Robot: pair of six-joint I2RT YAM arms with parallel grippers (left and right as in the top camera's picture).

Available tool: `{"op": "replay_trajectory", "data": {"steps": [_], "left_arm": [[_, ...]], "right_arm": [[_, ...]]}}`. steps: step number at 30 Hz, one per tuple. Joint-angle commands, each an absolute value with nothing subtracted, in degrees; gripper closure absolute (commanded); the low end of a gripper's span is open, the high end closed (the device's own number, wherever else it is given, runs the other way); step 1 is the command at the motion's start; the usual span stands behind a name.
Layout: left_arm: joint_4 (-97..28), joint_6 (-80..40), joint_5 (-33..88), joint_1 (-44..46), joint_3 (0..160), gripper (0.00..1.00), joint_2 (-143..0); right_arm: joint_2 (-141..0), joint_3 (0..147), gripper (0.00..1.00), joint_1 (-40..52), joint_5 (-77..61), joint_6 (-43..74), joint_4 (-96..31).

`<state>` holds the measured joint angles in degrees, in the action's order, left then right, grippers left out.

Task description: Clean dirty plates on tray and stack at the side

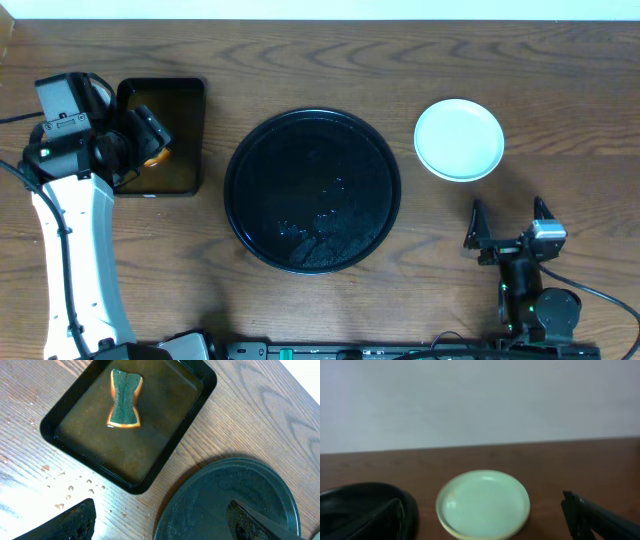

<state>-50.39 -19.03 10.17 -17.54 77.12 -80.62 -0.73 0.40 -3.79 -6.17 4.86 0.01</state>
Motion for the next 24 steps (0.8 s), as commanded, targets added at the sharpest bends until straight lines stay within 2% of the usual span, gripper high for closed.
{"op": "replay_trajectory", "data": {"steps": [1,6,24], "left_arm": [[-50.5,-18.2,10.0,-17.8,77.4,0.16,-80.9],[-50.5,-18.2,10.0,-17.8,77.4,0.16,-80.9],[-50.5,-18.2,10.0,-17.8,77.4,0.16,-80.9]], "right_arm": [[-0.3,0.3,0.01,-4.2,-1.4,3.9,-2.6],[-0.3,0.3,0.01,-4.3,-0.3,-0.3,-4.4],[-0.3,0.3,0.01,-8.3,-0.9,0.6,-4.3]]}}
